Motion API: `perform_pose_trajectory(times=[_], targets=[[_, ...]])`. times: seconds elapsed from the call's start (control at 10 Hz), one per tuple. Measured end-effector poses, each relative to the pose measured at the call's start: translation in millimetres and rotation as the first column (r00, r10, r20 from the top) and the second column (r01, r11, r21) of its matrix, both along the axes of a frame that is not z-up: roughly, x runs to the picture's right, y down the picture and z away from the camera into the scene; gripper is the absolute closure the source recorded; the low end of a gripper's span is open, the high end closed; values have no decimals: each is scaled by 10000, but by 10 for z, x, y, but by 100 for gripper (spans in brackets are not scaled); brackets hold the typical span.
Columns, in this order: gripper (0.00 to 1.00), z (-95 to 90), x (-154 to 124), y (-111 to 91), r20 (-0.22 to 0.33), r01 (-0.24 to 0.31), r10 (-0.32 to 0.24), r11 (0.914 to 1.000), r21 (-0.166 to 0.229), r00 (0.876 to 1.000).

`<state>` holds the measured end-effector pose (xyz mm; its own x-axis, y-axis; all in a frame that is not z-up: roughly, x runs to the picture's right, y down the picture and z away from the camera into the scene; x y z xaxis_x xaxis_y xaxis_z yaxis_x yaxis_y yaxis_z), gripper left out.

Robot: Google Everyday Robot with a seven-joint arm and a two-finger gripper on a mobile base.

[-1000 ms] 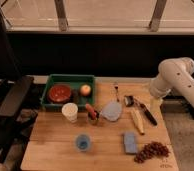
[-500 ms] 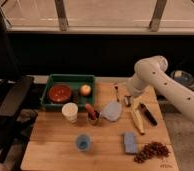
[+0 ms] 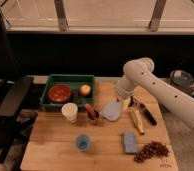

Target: Wipe table surface with towel

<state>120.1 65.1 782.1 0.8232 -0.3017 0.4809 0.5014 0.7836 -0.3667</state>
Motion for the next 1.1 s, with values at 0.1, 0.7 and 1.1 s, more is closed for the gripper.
perform_pose_trajectory(times=[0.1, 0.7, 1.1], targets=[[20, 1, -5, -3, 6, -2, 2, 10000, 7, 10000], [20, 407, -107, 313, -89, -288, 281, 9966, -774, 9996], [20, 901, -166, 704, -359, -520, 463, 9829, -1765, 9983]])
